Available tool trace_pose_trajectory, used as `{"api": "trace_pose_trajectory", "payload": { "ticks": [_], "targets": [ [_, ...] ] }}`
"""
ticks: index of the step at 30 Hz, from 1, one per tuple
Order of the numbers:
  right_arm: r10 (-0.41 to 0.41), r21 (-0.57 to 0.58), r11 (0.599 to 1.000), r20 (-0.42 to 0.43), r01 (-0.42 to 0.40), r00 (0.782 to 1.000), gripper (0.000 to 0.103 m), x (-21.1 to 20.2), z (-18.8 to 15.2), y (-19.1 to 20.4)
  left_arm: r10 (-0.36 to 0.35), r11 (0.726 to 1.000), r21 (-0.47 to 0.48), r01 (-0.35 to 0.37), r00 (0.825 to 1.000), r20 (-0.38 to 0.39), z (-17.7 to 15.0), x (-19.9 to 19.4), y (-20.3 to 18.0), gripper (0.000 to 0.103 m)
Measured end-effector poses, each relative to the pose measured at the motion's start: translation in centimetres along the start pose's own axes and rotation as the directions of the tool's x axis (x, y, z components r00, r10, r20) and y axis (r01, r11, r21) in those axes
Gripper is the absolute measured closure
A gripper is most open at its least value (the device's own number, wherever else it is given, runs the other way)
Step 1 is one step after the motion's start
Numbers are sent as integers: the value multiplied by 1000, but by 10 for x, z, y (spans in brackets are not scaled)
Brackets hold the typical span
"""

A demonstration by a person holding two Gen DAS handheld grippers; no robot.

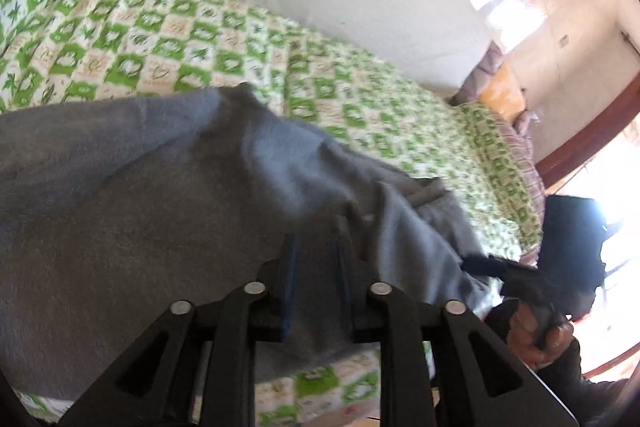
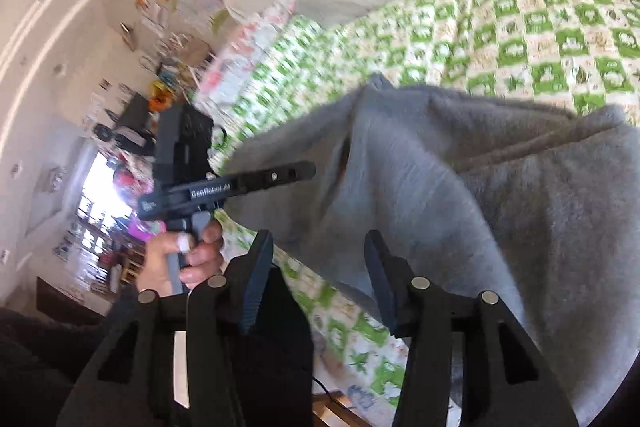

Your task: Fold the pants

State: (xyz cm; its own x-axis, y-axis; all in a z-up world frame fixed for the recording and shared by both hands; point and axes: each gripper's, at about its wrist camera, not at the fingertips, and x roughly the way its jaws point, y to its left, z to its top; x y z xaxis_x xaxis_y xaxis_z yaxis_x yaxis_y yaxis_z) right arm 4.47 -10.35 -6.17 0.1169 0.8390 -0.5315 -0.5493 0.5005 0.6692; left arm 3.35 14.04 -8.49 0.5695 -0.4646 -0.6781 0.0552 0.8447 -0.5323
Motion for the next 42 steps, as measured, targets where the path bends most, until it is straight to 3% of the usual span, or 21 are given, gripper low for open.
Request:
{"api": "trace_pose_trajectory", "payload": {
  "ticks": [3, 6, 9, 12, 15, 17, 19, 21, 25, 29, 32, 38, 42],
  "targets": [
    [-69, 10, 998, 57, 69, 996, 54, -12, 8, -5, -38, 999, 25, 39, 999, -17, -7, 2, -17, 77],
    [-139, 28, 990, 74, 138, 987, 54, -15, 14, -14, -63, 997, 46, 65, 997, -51, -15, 15, -37, 61],
    [-175, 53, 984, 72, 172, 982, 54, -11, 21, -23, 24, 998, 54, -19, 997, -75, -25, 32, -44, 57],
    [-194, 46, 980, 56, 192, 979, 54, -2, 28, -25, 64, 998, 6, -64, 991, -118, -34, 48, -34, 57],
    [-212, 21, 977, 33, 211, 977, 58, 13, 33, -25, 97, 995, -3, -98, 988, -124, -41, 52, -29, 60],
    [-233, -3, 973, -8, 233, 973, 74, 28, 34, -25, 94, 995, -13, -96, 988, -119, -45, 51, -25, 61],
    [-259, -31, 966, -59, 258, 964, 92, 46, 34, -24, 100, 995, 0, -100, 989, -113, -52, 46, -26, 70],
    [-259, -67, 965, -110, 252, 960, 98, 68, 31, -20, 91, 996, 13, -90, 989, -119, -55, 45, -26, 79],
    [-251, -122, 965, -166, 232, 954, 99, 103, 26, -9, 101, 995, 22, -99, 989, -112, -61, 40, -25, 84],
    [-254, -112, 966, -207, 235, 945, 100, 125, 23, -16, 82, 994, -55, -90, 989, -125, -70, 40, -3, 84],
    [-213, -59, 977, -196, 205, 957, 100, 122, 24, -23, 63, 992, -100, -73, 992, -106, -73, 32, 11, 84],
    [-165, -81, 985, -138, 155, 977, 99, 95, 24, -4, 51, 990, -123, -63, 994, -100, -78, 28, 16, 83],
    [-245, -114, 967, -205, 226, 947, 99, 109, 14, -9, 51, 988, -142, -65, 993, -103, -79, 30, 20, 82]
  ]
}}
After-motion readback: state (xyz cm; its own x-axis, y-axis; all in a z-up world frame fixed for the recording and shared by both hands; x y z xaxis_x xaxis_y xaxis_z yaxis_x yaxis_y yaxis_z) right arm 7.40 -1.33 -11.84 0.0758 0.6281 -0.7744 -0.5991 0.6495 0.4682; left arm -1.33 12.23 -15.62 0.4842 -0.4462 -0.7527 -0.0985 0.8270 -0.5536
